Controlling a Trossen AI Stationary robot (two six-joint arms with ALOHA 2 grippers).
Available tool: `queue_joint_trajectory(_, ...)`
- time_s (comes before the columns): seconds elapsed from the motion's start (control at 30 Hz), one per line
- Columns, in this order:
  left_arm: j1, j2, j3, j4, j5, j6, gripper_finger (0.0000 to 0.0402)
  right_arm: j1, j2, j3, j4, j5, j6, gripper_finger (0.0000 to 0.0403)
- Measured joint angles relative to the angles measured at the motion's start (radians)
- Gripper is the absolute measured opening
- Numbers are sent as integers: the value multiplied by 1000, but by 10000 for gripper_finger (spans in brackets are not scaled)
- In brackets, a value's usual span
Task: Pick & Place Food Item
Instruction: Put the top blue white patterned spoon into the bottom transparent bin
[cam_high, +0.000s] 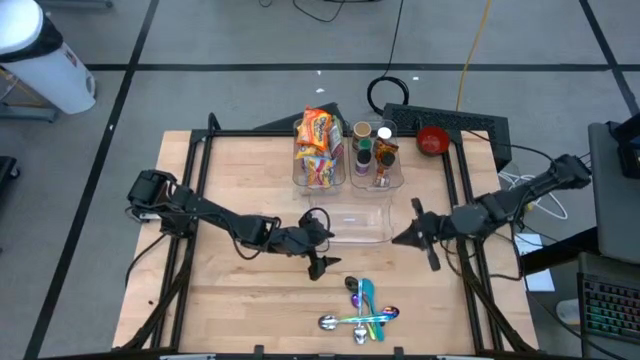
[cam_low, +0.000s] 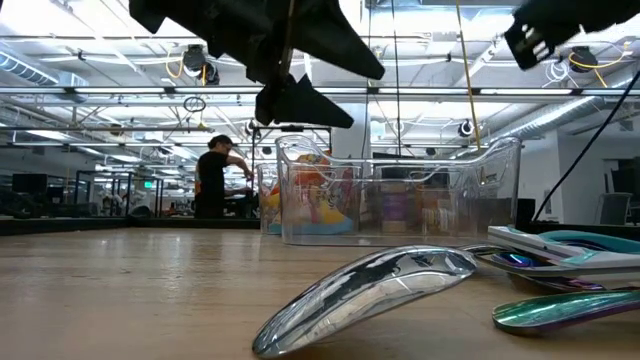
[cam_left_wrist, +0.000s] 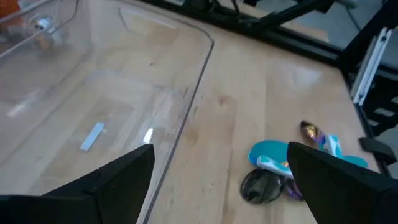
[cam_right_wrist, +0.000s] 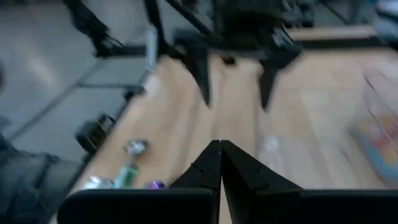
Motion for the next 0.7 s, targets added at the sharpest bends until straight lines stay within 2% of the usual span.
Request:
queue_joint_trajectory(0.07,0,0,0,16,0,1,370,21,8,-23,92,-16,-25,1)
queue_joint_trajectory(0.27,7,0,0,26,-38,47,374,38,39,-154,451,-279,-85,3)
queue_joint_trajectory(0.33,12,0,0,39,-43,56,374,38,56,-204,604,-319,-77,4)
queue_joint_trajectory(0.43,19,0,0,64,-34,41,374,48,85,-263,753,-318,-74,4)
queue_joint_trajectory(0.57,13,-70,-1,34,48,31,374,68,112,-277,792,-302,-6,5)
queue_joint_trajectory(0.63,-19,-151,0,9,31,81,374,87,122,-269,786,-287,20,5)
queue_joint_trajectory(0.7,-66,-237,-2,-26,-39,155,374,109,140,-251,779,-287,19,5)
